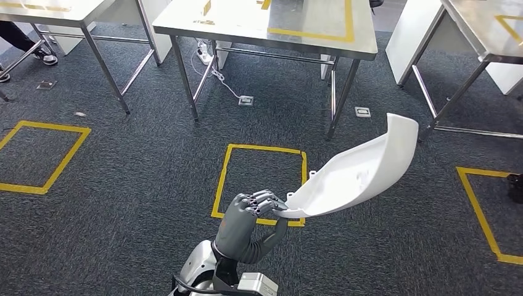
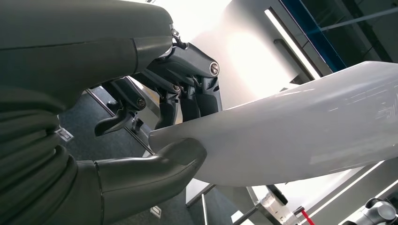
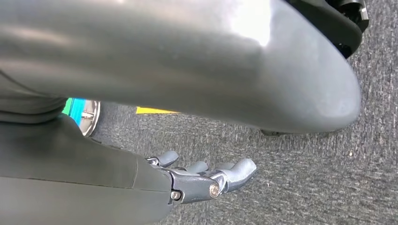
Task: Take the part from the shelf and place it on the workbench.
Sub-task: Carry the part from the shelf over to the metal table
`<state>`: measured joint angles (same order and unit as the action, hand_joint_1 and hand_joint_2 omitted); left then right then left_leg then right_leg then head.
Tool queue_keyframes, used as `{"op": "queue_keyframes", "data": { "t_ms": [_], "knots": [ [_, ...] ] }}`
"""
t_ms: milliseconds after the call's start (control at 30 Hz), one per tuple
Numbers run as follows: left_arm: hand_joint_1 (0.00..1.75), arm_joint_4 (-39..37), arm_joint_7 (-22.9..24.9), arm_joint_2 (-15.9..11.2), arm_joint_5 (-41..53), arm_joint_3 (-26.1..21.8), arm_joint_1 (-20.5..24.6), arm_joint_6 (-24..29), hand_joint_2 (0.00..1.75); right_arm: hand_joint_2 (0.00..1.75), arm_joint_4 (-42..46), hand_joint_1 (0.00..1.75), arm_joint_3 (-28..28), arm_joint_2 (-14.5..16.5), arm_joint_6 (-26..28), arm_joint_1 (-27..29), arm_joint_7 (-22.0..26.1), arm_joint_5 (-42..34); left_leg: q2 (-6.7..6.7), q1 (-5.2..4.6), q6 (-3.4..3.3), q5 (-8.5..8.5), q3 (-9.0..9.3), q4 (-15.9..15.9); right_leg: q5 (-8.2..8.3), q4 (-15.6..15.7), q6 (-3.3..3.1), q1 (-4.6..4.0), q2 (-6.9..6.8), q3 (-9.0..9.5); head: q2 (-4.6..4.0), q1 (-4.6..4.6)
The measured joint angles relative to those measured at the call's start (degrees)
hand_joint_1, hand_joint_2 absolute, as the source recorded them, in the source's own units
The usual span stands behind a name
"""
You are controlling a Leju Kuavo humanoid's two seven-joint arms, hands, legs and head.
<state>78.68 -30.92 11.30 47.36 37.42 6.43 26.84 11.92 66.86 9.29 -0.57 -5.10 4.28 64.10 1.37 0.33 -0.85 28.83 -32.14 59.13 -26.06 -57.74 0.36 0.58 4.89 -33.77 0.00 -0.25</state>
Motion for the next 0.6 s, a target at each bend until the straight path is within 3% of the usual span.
{"op": "queue_keyframes", "data": {
  "t_ms": [233, 600],
  "knots": [
    [1.75, 0.0, 0.0, 0.0, 0.0, 0.0, 0.0, 0.0, 1.75, 0.0, 0.0, 0.0, 0.0, 0.0, 0.0, 0.0, 0.0, 0.0, 0.0, -0.13, -0.22, 0.09, 0.0, 0.1, 0.08, 0.3, 1.55, 0.15, -0.01, 0.14, 0.0, -0.01],
    [1.75, -0.1, 0.0, 0.0, 0.0, 0.0, 0.0, -0.1, 1.75, 0.0, 0.0, 0.0, 0.0, 0.0, 0.0, 0.0, 0.3, 0.0, 0.0, 0.0, -0.12, 0.08, 0.04, 0.0, -0.01, 0.2, 1.66, 0.02, -0.04, -0.03, 0.0, -0.02]
  ]
}}
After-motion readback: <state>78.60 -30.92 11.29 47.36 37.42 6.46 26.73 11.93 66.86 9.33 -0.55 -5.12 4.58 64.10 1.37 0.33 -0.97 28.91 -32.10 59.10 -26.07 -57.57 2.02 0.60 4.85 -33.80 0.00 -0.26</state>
